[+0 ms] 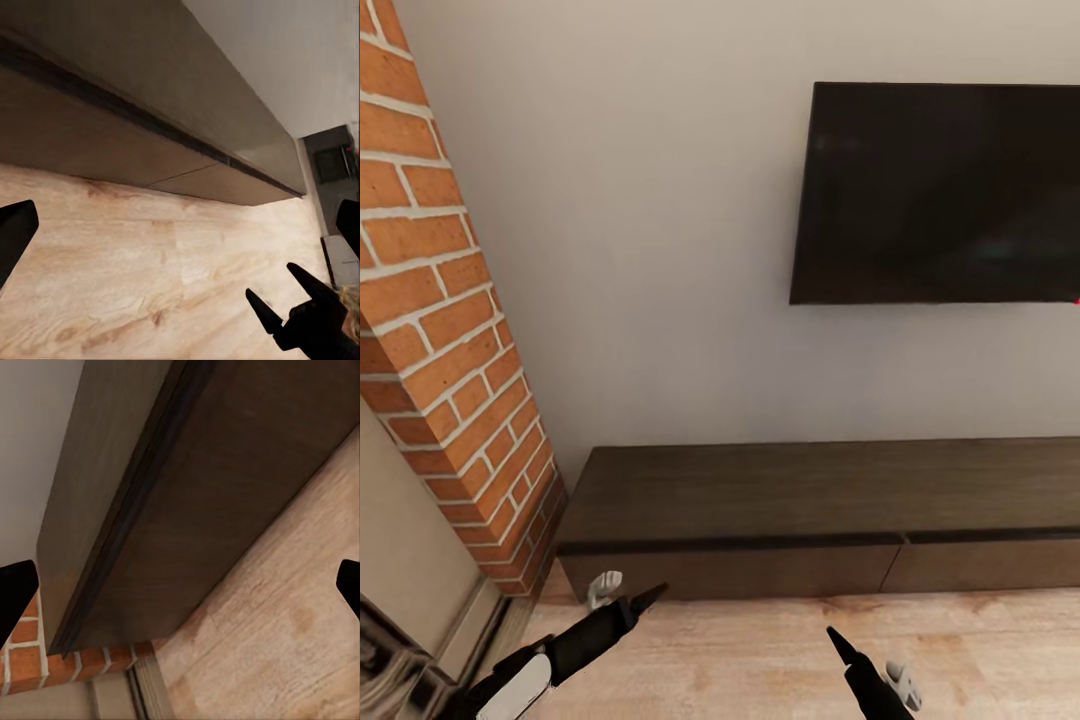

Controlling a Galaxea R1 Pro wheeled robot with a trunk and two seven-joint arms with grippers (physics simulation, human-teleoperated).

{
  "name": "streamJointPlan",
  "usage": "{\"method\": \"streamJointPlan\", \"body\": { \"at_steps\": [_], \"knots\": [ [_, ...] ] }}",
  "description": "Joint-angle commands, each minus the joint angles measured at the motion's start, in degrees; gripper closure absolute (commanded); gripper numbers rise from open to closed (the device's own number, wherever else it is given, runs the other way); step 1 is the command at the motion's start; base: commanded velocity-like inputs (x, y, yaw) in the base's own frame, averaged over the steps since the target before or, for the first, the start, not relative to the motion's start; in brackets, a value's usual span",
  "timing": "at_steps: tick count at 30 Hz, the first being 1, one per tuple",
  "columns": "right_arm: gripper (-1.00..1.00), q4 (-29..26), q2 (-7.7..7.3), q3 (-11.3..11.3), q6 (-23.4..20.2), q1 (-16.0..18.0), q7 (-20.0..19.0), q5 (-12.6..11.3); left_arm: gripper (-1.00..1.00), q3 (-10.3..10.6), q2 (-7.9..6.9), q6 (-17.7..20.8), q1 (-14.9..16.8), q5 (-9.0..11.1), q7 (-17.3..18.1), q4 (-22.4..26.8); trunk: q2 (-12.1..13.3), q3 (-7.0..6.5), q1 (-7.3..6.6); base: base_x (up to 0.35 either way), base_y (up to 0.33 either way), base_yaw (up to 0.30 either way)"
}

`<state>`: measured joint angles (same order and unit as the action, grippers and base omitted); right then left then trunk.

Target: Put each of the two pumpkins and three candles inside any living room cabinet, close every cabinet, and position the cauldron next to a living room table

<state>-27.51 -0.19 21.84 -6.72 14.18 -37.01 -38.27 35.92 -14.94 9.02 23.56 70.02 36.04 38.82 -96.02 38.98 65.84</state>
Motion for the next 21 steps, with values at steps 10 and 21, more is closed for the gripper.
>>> {"method": "streamJointPlan", "body": {
  "at_steps": [10,21],
  "knots": [
    [-1.0,0.32,-0.2,0.46,-0.95,0.01,-0.53,-0.69,-1.0,0.17,-2.66,-2.93,-9.25,-0.78,-11.46,18.28,-4.05,1.85,2.2,0.0,0.0,0.0],
    [-1.0,1.06,-0.5,0.77,-1.09,3.38,-0.19,-0.82,-1.0,0.29,-3.08,-4.94,-11.88,-1.61,-17.26,23.33,-6.46,2.93,3.52,0.0,0.0,0.0]
  ]
}}
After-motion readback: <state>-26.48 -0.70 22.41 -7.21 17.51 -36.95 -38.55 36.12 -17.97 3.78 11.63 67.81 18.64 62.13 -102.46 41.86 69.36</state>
